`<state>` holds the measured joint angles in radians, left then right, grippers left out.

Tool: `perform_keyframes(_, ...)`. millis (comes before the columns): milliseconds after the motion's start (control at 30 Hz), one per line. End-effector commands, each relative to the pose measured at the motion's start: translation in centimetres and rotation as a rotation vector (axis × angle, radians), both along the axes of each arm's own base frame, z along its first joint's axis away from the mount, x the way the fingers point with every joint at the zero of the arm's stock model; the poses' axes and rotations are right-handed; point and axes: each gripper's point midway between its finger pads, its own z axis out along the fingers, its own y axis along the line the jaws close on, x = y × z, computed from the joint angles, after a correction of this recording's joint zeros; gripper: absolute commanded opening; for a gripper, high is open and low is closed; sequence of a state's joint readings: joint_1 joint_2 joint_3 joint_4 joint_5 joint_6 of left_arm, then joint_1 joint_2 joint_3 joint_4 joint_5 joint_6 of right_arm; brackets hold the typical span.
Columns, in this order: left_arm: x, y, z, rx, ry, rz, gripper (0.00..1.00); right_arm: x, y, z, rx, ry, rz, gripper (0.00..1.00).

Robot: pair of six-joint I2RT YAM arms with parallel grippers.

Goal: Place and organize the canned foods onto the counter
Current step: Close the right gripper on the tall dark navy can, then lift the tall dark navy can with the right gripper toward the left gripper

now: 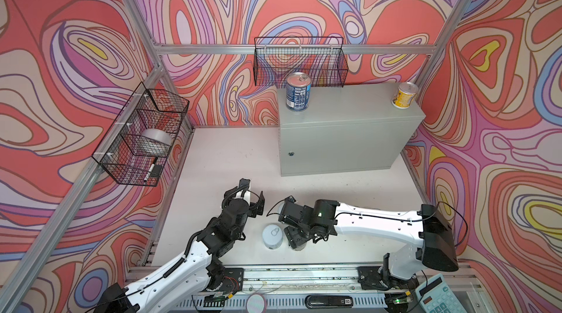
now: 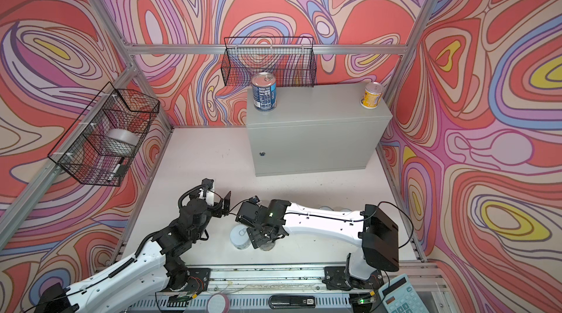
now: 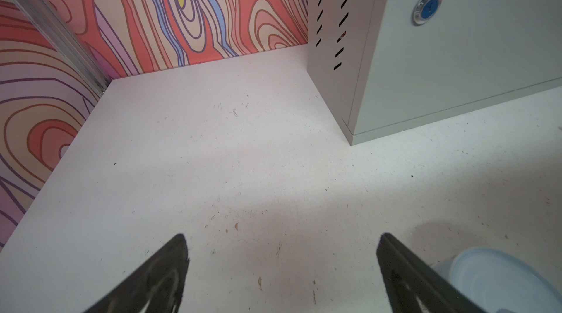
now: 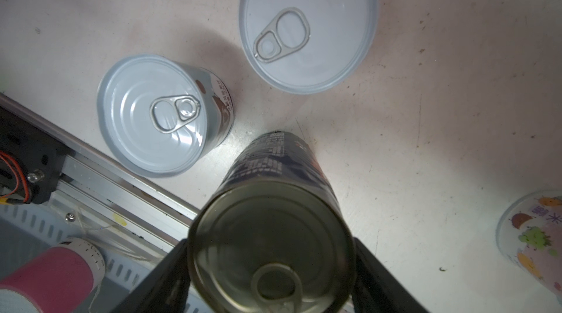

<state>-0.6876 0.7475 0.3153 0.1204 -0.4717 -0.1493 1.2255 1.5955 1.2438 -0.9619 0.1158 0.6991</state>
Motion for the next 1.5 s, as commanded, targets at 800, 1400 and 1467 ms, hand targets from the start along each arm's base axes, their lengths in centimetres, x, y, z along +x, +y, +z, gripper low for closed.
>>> perform_keyframes(800, 0.2, -0.4, 0.6, 0.007, -0.002, -0.01, 1.0, 1.3, -5.6, -2.4, -0.143, -0.061, -0.175, 0.73)
perform_keyframes(1400, 0.1, -0.3, 0.8, -0.005, -0.009, -0.009, 1.0, 11.8, -10.1, -0.8, -0.125, -0.236, -0.359, 0.73)
perform_keyframes(1467, 0.1, -0.2, 0.8, -0.008, -0.015, -0.01, 1.0, 13.1, -9.8, -0.6, -0.149, -0.249, -0.344, 0.73)
